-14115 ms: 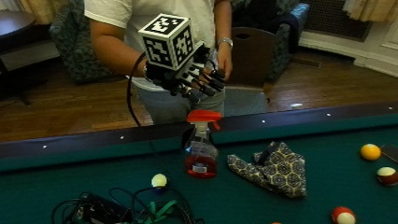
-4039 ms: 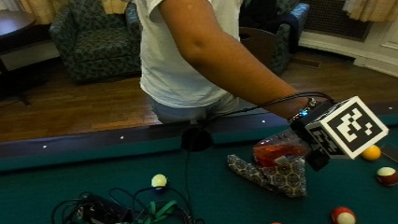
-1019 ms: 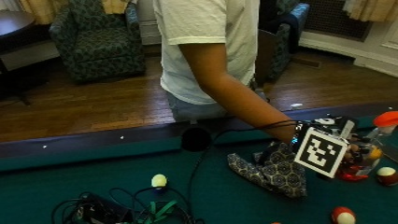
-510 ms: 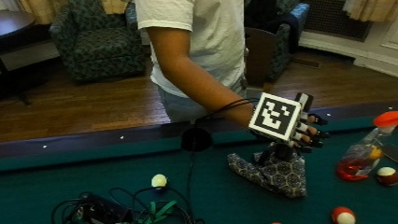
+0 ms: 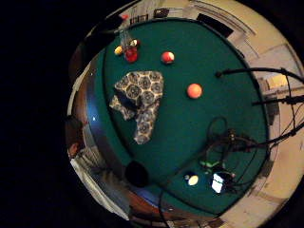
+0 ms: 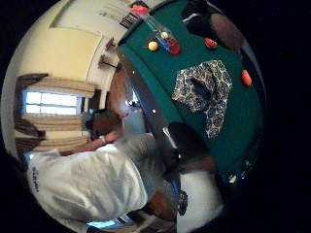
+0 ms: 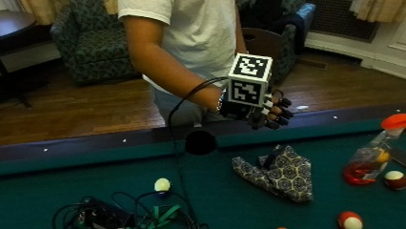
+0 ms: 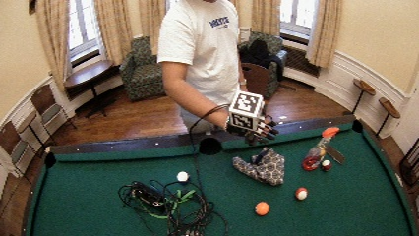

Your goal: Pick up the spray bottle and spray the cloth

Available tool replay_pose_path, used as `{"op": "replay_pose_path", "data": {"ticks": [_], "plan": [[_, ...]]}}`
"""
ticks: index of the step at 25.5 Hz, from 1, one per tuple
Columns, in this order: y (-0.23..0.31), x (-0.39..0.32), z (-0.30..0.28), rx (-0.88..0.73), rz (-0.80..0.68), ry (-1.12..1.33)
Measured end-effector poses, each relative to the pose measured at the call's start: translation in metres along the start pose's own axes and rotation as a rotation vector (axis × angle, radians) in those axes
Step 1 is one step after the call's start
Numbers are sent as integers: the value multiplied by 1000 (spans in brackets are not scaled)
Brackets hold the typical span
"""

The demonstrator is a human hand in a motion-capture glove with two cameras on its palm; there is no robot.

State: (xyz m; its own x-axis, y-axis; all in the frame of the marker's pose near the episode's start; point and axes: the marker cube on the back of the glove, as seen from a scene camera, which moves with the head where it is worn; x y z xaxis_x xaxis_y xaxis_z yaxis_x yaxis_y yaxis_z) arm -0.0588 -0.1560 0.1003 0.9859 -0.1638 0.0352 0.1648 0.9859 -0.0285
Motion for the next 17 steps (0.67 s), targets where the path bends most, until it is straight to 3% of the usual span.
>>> {"op": "replay_pose_path", "data": {"ticks": [17], "plan": [[30,-4,10,21,-38,95]]}}
